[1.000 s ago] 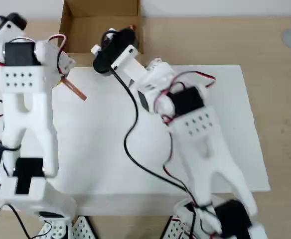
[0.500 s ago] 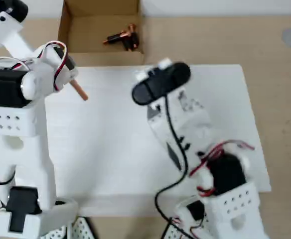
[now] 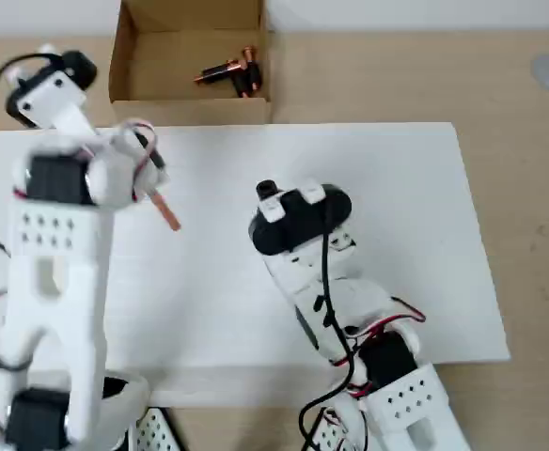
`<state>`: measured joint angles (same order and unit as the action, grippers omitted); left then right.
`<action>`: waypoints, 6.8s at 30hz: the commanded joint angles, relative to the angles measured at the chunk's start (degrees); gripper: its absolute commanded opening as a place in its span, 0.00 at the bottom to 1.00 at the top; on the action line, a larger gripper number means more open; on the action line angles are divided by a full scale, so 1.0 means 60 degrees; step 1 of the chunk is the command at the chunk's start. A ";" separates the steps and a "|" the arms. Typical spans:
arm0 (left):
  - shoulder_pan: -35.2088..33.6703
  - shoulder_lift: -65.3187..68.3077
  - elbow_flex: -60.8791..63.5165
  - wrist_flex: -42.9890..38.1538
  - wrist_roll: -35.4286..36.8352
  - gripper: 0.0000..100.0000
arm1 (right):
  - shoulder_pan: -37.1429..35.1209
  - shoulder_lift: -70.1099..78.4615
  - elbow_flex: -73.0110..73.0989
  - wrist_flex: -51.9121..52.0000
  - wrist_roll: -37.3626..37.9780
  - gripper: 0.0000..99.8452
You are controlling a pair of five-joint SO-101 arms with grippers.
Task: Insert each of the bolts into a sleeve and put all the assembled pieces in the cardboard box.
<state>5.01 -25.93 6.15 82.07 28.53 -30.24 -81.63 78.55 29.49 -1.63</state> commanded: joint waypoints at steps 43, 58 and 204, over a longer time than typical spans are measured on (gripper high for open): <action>0.1875 -0.6498 0.7121 -0.8322 -0.1875 0.01 | -0.2293 -0.2527 0.3143 -0.2403 -0.0557 0.01; 0.2432 -0.8696 0.7399 -0.6872 -0.1861 0.01 | -0.2029 -0.2527 0.3114 -0.2403 -0.0557 0.01; -0.0718 -0.8711 0.5421 -0.0513 -0.1465 0.25 | -0.0623 -0.2440 0.1810 -0.1333 0.0205 0.01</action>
<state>8.44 -78.24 41.32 78.46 19.82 -36.92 -96.22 94.90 21.93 -1.27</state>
